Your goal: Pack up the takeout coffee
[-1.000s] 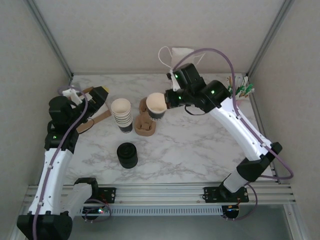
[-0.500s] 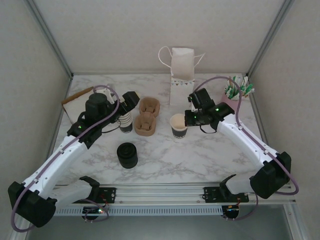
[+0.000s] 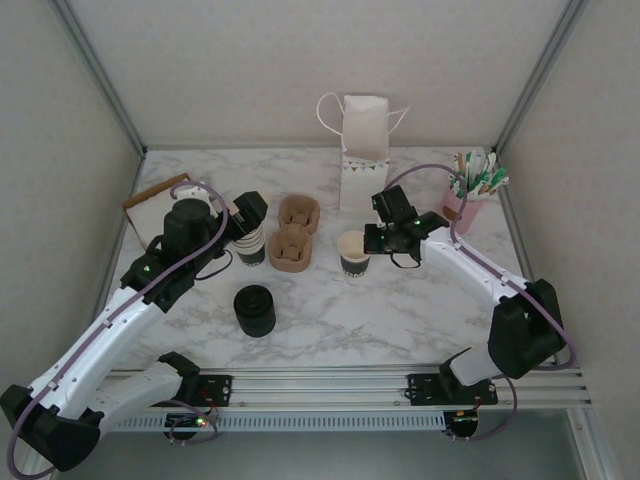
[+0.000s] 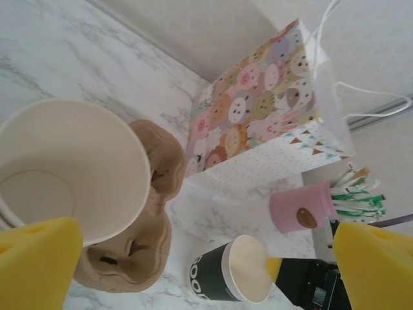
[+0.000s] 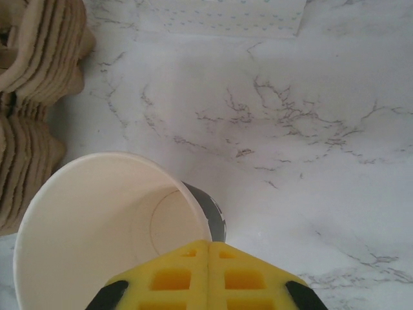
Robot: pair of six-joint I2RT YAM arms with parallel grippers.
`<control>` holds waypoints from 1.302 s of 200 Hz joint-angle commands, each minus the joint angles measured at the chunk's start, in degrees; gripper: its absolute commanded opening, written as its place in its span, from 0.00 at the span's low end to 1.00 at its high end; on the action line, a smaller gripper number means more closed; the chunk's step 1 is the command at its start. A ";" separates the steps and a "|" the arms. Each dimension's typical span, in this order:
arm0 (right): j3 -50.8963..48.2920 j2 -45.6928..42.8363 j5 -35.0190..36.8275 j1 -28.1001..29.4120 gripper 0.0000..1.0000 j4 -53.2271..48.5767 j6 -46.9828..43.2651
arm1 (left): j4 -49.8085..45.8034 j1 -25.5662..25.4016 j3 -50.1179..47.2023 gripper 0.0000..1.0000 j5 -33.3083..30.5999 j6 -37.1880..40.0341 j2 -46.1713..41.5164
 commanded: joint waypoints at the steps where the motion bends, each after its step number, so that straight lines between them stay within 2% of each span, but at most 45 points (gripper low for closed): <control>1: -0.81 1.50 -1.07 -0.13 0.00 2.80 1.63 | -5.00 -0.40 0.45 1.00 -1.23 0.99 -0.82; 15: -0.98 1.95 -0.97 -0.19 0.00 2.99 1.78 | -5.34 -0.40 -0.73 1.00 -0.68 0.62 -1.92; 53: -2.09 1.91 -1.04 -0.16 0.19 2.58 2.31 | -6.56 -0.46 -1.55 1.00 3.06 -0.72 -2.46; 62: -2.05 1.76 -1.31 -0.17 0.20 2.24 2.53 | -6.95 -0.56 -1.48 1.00 3.73 -0.82 -2.64; 94: -1.49 -0.67 -0.81 -0.18 0.28 -0.05 2.16 | -9.33 -1.18 -1.21 1.00 3.13 -1.39 -4.75; 121: -0.14 -2.86 -0.33 -0.17 0.40 -2.43 1.48 | -10.97 -1.36 -0.79 1.00 2.98 -1.19 -5.11; 143: 1.32 -4.51 0.03 -0.17 0.54 -5.07 1.07 | -13.07 -1.70 0.26 0.99 3.32 -0.94 -4.17; 188: 2.19 -10.72 1.37 -0.12 0.98 -9.96 0.48 | -17.28 -1.89 -0.59 0.96 3.27 -2.14 -6.02; 231: 3.26 -13.25 0.61 0.58 0.99 -13.05 0.03 | -22.47 -2.15 -0.62 0.91 5.19 -3.06 -7.09; 260: 3.99 -12.80 1.18 0.67 0.99 -14.88 -0.16 | -26.36 -3.92 -0.18 0.91 5.73 -2.77 -5.86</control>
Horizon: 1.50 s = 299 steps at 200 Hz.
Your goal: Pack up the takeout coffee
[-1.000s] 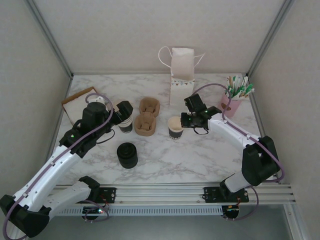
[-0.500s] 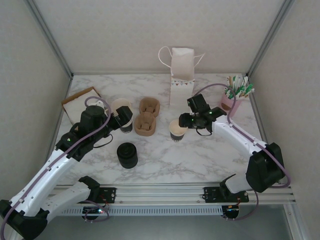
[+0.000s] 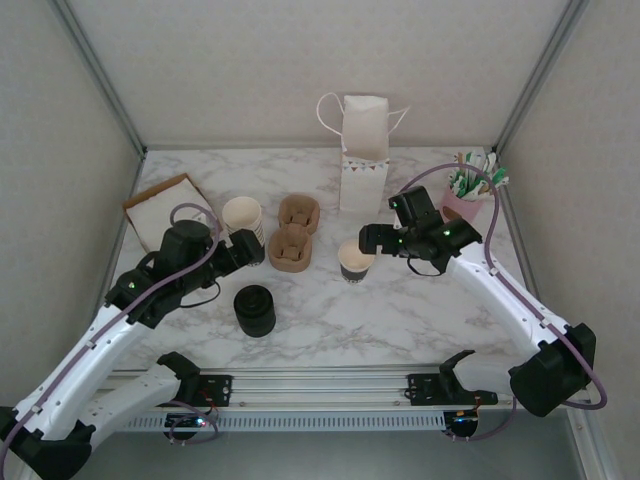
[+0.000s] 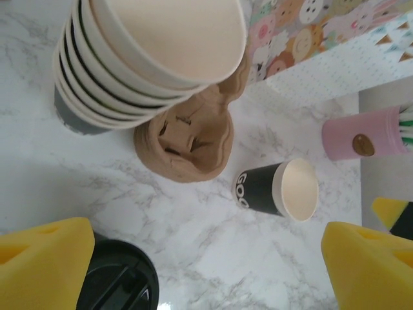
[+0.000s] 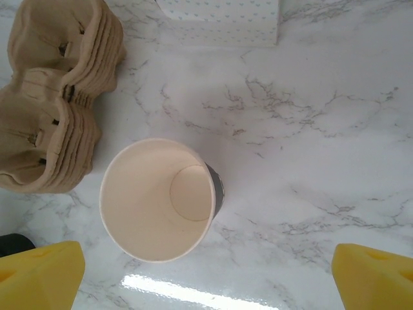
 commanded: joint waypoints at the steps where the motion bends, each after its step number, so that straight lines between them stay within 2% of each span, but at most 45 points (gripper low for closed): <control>1: 1.84 0.01 0.98 0.46 0.99 -3.55 -0.76 | -5.83 -1.58 0.86 0.92 1.37 -0.28 0.75; 56: 1.53 0.94 4.33 0.41 0.99 -3.77 2.64 | -15.90 -6.19 4.66 0.93 -0.65 1.30 6.38; 124: -1.93 1.10 1.60 0.38 0.99 1.22 2.27 | -26.61 -15.59 10.44 0.91 -5.37 1.04 15.11; 175: -3.20 0.60 1.46 0.25 0.99 1.17 0.89 | -28.32 -17.26 11.07 0.94 -7.13 4.05 22.57; 259: -7.36 -2.33 -2.32 0.29 0.99 4.03 0.00 | -28.72 -17.00 11.51 0.91 -8.30 5.92 26.81; 299: -8.49 -3.02 -6.98 0.28 0.99 5.83 -0.51 | -28.68 -16.30 11.08 0.90 -8.75 6.54 27.49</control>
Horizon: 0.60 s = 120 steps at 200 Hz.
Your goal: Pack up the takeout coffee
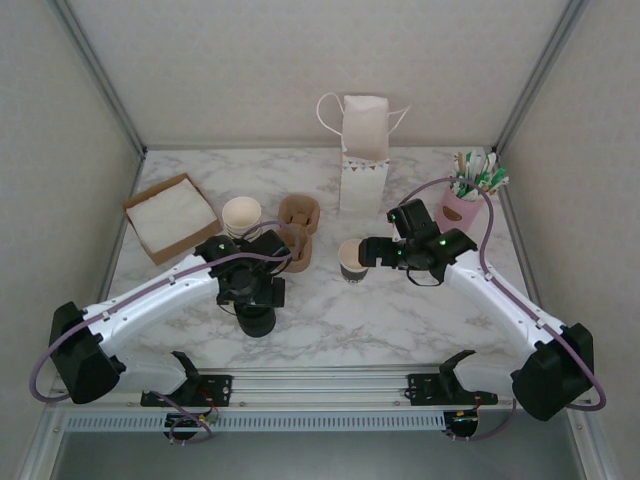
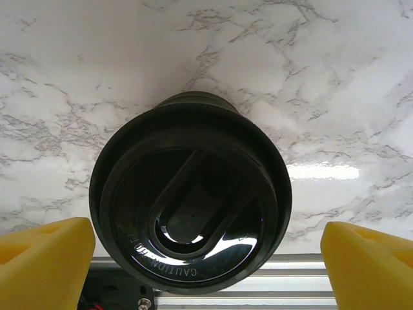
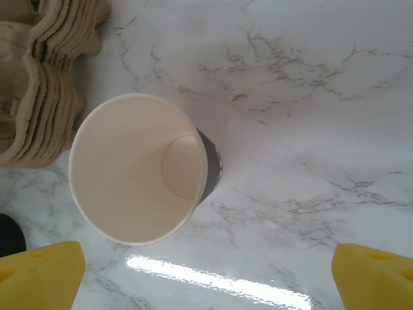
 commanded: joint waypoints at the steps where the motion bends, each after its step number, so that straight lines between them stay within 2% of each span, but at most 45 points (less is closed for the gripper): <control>1: -1.16 -1.51 -3.71 0.26 0.99 2.06 -1.05 | -2.08 0.56 0.98 0.90 -2.04 1.26 0.36; 63: -1.71 -1.12 -5.59 0.30 0.98 2.72 -1.06 | -0.01 2.09 -1.53 0.86 0.83 3.09 0.17; 120: -1.61 -0.50 -6.21 0.35 0.97 2.99 -0.87 | 0.03 2.27 -2.75 0.85 0.87 3.64 0.45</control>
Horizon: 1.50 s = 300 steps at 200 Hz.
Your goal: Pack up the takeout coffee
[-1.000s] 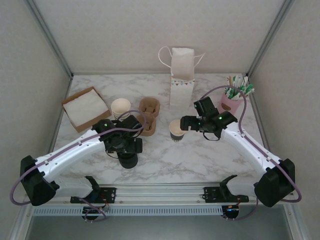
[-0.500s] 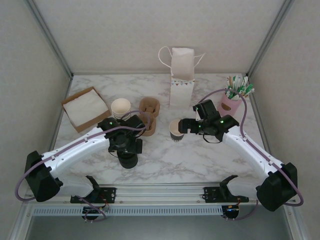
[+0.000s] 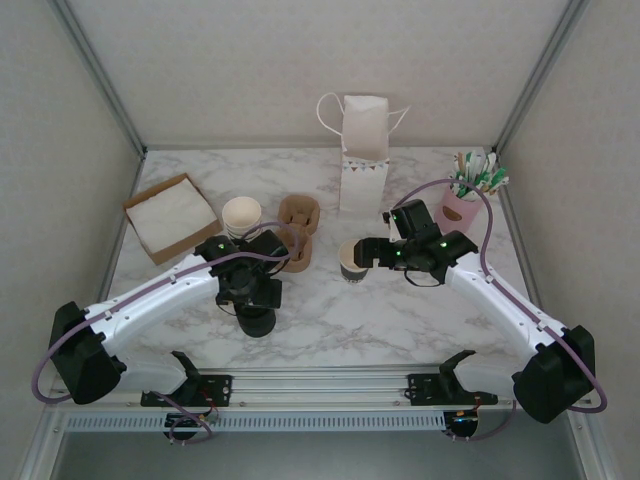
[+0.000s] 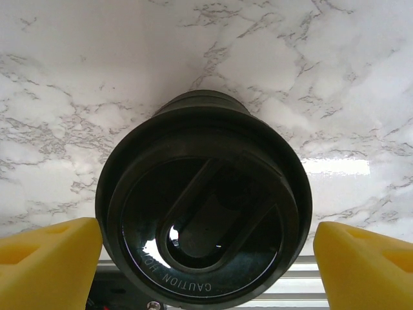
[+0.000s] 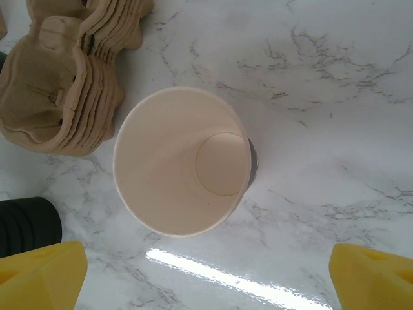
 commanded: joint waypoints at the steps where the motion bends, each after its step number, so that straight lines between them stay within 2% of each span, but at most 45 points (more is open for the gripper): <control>1: -0.76 0.09 -0.99 0.31 0.97 0.80 -0.45 | -0.77 0.61 -1.01 0.85 0.14 1.12 0.43; 99: -0.85 0.18 -1.45 0.35 0.96 0.99 -0.11 | -0.20 1.22 -1.54 0.80 0.09 1.91 0.62; 300: -1.11 0.05 -1.80 0.42 0.94 1.15 0.16 | 0.99 1.74 -1.61 0.81 1.63 2.88 1.15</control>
